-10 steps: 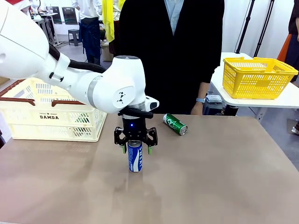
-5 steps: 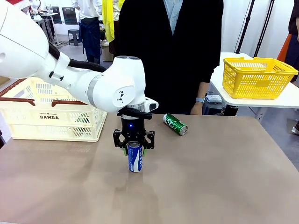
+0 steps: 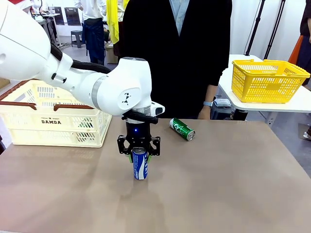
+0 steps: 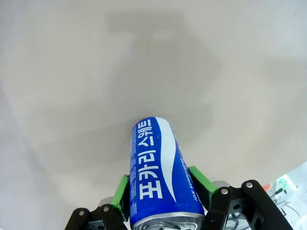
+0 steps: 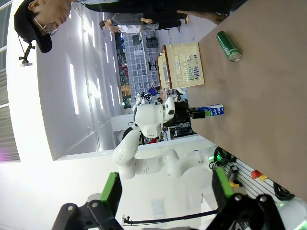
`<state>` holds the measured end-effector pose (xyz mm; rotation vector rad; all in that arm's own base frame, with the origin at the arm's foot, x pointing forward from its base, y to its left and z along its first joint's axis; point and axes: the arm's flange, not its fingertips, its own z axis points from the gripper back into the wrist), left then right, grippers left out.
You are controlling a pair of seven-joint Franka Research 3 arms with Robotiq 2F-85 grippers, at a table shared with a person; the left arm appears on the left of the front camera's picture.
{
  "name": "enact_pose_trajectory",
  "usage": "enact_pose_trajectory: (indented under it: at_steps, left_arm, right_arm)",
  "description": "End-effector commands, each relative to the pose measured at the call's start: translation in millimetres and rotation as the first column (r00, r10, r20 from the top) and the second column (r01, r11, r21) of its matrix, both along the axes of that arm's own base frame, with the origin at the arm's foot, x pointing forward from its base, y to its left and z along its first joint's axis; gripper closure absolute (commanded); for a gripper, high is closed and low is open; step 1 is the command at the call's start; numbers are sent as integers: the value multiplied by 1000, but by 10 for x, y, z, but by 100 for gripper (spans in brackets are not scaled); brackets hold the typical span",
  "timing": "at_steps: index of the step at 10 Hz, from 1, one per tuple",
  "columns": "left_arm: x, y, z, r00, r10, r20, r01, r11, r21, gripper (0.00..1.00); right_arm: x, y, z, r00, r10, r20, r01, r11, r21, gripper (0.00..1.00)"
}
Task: Place the drinks into the Shopping basket.
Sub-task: Pick up one drink and place it into the Shopping basket.
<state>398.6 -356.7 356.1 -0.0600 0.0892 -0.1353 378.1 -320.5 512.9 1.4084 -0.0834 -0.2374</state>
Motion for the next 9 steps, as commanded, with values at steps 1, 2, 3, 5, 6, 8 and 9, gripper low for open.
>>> enact_pose_trajectory:
  at_steps: [1,2,3,5,6,8,9]
  left_arm:
    - [1,19,148,999,42,-19,-42,999,4,100]
    - [3,94,451,1000,7,1,-7,999,-37,100]
    - [13,262,929,998,-21,55,23,999,-41,100]
    - [-22,531,1665,984,-88,157,93,995,-25,100]
    - [-73,636,1905,975,-139,171,140,990,6,100]
    - [-222,888,2117,939,-283,193,248,950,187,100]
    - [-311,986,2119,920,-321,226,282,940,190,100]
  right_arm:
    - [-11,22,18,1000,-4,-11,4,1000,-10,0]
    - [-11,22,18,1000,-4,-11,4,1000,-10,0]
    - [-11,22,18,1000,-4,-11,4,1000,-10,0]
    - [-11,22,18,1000,-4,-11,4,1000,-10,0]
    - [-11,22,18,1000,-4,-11,4,1000,-10,0]
    - [-11,22,18,1000,-4,-11,4,1000,-10,0]
    - [-11,22,18,1000,-4,-11,4,1000,-10,0]
